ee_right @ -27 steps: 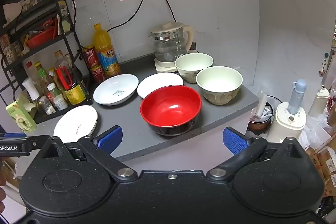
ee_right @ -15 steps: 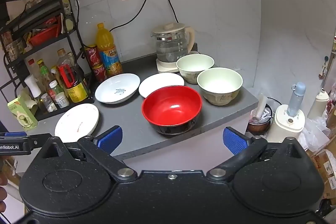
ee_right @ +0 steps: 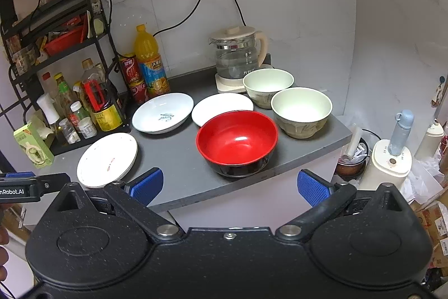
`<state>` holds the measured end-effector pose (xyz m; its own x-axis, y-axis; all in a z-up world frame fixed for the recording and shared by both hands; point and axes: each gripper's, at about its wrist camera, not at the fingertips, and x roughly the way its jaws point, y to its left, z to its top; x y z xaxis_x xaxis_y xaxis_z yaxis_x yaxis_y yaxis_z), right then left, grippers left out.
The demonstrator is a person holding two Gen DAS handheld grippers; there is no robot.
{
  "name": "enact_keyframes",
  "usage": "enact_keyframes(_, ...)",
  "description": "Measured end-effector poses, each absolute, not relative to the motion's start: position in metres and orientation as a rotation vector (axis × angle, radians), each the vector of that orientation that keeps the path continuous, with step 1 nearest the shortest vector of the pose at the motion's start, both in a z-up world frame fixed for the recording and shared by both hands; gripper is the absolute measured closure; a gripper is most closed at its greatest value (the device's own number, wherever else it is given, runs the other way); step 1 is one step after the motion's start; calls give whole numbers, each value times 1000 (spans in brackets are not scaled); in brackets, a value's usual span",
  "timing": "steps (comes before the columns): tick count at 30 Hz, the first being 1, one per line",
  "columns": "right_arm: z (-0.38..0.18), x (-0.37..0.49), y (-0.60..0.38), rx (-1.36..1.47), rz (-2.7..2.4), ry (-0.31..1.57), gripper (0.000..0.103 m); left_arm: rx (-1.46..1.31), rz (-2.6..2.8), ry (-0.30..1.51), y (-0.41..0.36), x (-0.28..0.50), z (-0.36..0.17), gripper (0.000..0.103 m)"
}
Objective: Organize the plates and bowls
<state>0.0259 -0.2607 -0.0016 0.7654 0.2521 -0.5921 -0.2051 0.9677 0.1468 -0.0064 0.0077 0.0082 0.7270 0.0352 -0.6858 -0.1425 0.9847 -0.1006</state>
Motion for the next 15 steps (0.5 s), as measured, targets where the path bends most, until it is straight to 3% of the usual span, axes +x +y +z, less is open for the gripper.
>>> enact_keyframes(15,-4,28,-255,58,268,662,0,-151,106,753,9,-10,3,1)
